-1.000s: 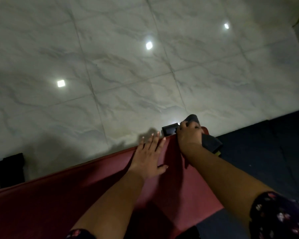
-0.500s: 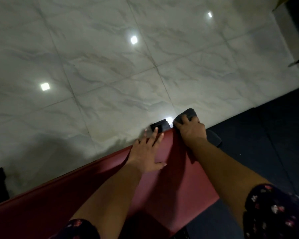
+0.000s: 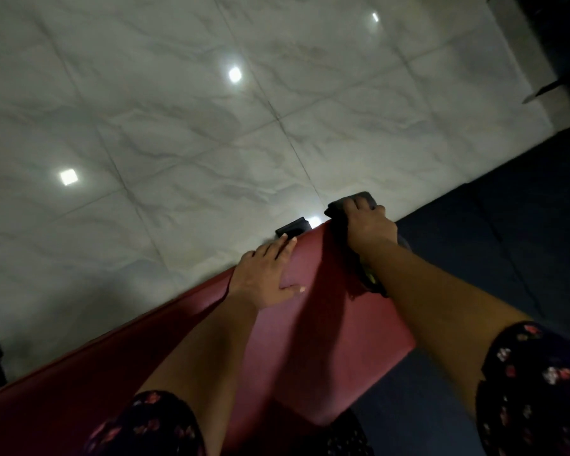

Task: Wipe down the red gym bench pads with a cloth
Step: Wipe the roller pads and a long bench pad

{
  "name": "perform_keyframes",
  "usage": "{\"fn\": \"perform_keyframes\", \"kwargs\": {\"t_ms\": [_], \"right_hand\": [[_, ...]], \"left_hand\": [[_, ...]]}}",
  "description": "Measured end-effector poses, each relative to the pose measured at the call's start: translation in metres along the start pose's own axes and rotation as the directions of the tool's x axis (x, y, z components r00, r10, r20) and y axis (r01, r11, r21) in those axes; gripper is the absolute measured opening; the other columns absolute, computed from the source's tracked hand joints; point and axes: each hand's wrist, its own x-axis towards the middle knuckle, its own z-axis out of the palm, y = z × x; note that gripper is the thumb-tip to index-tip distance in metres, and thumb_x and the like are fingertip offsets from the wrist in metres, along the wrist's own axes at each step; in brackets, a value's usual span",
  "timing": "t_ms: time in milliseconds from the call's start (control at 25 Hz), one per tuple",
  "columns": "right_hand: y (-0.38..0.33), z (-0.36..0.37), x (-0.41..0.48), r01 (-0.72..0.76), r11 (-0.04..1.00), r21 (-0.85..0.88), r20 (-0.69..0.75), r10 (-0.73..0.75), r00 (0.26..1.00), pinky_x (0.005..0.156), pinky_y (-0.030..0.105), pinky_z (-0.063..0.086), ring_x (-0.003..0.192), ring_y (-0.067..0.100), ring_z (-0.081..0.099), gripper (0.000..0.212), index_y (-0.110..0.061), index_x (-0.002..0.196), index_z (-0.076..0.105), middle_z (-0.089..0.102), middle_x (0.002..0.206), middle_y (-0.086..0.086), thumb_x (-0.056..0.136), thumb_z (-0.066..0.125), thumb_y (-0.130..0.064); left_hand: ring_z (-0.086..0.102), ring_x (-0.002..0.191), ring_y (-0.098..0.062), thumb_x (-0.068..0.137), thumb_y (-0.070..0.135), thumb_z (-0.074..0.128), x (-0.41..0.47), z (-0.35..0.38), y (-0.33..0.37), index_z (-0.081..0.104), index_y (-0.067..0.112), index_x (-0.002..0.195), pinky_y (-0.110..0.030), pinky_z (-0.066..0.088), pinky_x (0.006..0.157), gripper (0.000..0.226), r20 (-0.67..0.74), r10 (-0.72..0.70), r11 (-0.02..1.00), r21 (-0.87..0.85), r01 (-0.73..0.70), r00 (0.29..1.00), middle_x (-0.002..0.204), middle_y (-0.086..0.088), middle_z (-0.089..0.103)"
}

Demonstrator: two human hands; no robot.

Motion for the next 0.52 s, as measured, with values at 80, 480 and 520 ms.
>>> {"fn": "perform_keyframes", "kwargs": {"t_ms": [80, 480, 520], "right_hand": [[0.005, -0.004, -0.017, 0.026, 1.0, 0.006, -0.071, -0.026, 0.997, 0.07, 0.043, 0.041, 0.114, 0.034, 0.043, 0.05, -0.019, 0.138, 0.03, 0.032, 0.14, 0.007, 0.094, 0.049, -0.009], [-0.008, -0.085, -0.15, 0.194, 0.966, 0.17, -0.123, -0.174, 0.977, 0.077, 0.042, 0.049, 0.102, 0.028, 0.047, 0.051, -0.031, 0.129, 0.05, 0.035, 0.124, 0.0, 0.086, 0.058, -0.006], [-0.013, -0.098, -0.168, 0.226, 0.956, 0.188, -0.159, -0.197, 0.967, 0.076, 0.04, 0.049, 0.1, 0.027, 0.048, 0.048, -0.033, 0.127, 0.053, 0.037, 0.121, -0.003, 0.086, 0.059, -0.009]], "left_hand": [[0.035, 0.139, -0.02, 0.092, 0.05, 0.051, -0.005, -0.015, -0.002, 0.019, 0.026, 0.155, -0.035, 0.034, 0.108, 0.074, -0.014, 0.037, 0.998, -0.052, -0.038, 0.999, 0.158, 0.0, 0.028], [0.042, 0.133, -0.021, 0.092, 0.05, 0.055, -0.109, -0.169, -0.031, 0.037, 0.033, 0.147, -0.036, 0.04, 0.103, 0.06, 0.055, -0.012, 0.996, 0.085, 0.007, 0.998, 0.15, 0.003, 0.04], [0.041, 0.133, -0.02, 0.092, 0.05, 0.055, -0.125, -0.186, -0.024, 0.037, 0.033, 0.147, -0.037, 0.039, 0.104, 0.061, 0.02, -0.025, 0.997, 0.073, 0.023, 0.999, 0.15, 0.003, 0.04]]}}
